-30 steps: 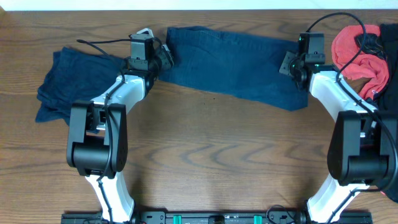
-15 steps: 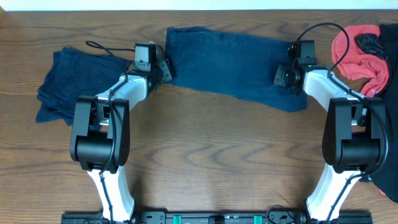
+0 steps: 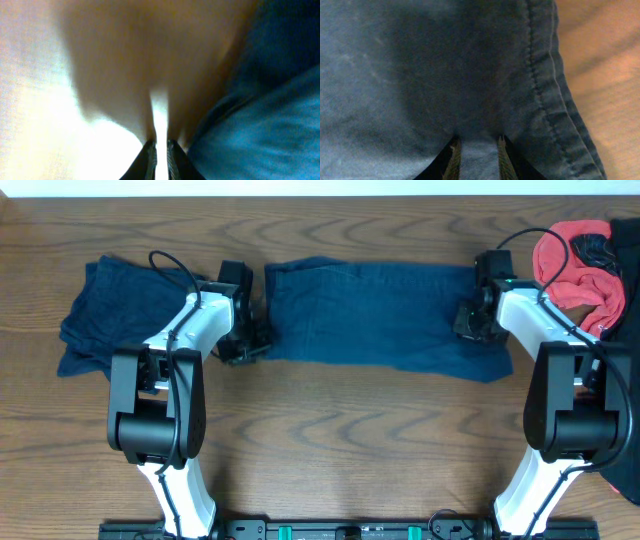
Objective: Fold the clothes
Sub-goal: 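Grasp the folded shorts' left and right ends with both grippers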
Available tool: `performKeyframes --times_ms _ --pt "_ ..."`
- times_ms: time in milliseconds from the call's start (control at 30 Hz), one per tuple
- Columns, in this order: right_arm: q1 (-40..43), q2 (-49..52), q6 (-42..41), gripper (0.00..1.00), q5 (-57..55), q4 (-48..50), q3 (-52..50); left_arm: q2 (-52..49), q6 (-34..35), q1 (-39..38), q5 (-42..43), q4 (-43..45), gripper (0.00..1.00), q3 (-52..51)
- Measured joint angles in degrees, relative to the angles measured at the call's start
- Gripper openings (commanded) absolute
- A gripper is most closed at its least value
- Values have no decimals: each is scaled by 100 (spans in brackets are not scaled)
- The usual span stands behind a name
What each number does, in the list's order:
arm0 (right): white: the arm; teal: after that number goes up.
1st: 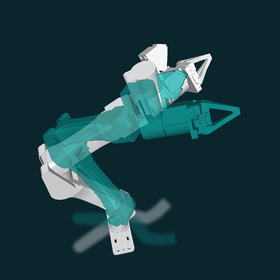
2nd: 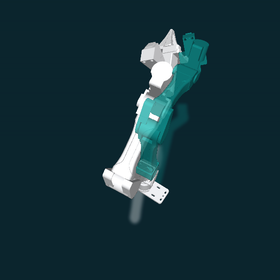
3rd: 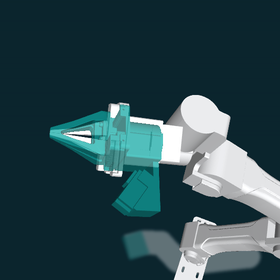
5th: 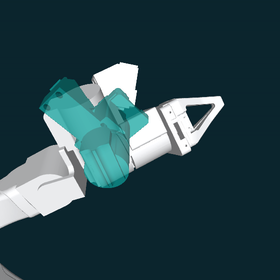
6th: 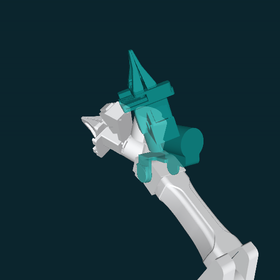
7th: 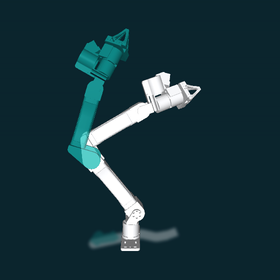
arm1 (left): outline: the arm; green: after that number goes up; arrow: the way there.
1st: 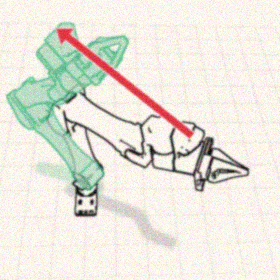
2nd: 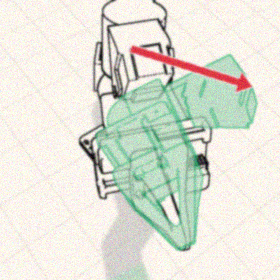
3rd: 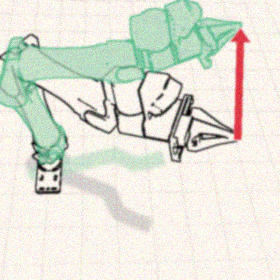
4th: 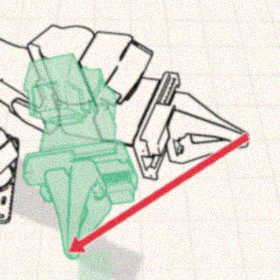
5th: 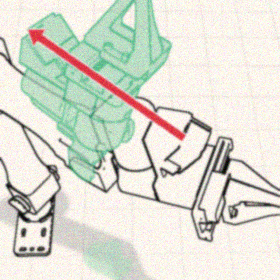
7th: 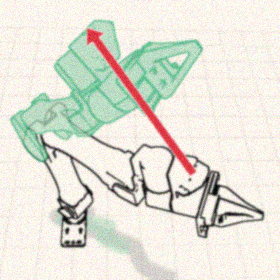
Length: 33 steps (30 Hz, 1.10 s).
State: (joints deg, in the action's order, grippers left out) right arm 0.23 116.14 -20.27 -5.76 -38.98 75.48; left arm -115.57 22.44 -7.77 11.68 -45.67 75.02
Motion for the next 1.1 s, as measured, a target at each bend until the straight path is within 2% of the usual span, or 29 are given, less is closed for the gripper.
performKeyframes --times_ms 167,333,400,433,500,533,733,1100 --pt "57 -44 -26 23 -79 -90 -24 9 -28 -50 -2 -713 11 -81" --pt "59 -184 -4 26 -201 -175 -138 240 -131 -98 -35 -525 12 -299" --pt "63 -323 -2 32 -229 -216 -210 417 -160 -103 -52 -267 58 -385" --pt "70 -424 4 36 -225 -210 -234 560 -173 -101 -61 -42 72 -417" --pt "81 -765 26 41 -203 -162 -249 866 -175 -101 -74 468 84 -426" --pt "83 -966 39 43 -170 -129 -249 1008 -175 -101 -94 754 86 -424" --pt "83 -2044 46 44 20 -177 -240 1143 -264 -101 -33 1847 89 -385" --pt "26 -2190 48 44 129 -387 -243 127 -391 -98 1005 3095 90 -369"
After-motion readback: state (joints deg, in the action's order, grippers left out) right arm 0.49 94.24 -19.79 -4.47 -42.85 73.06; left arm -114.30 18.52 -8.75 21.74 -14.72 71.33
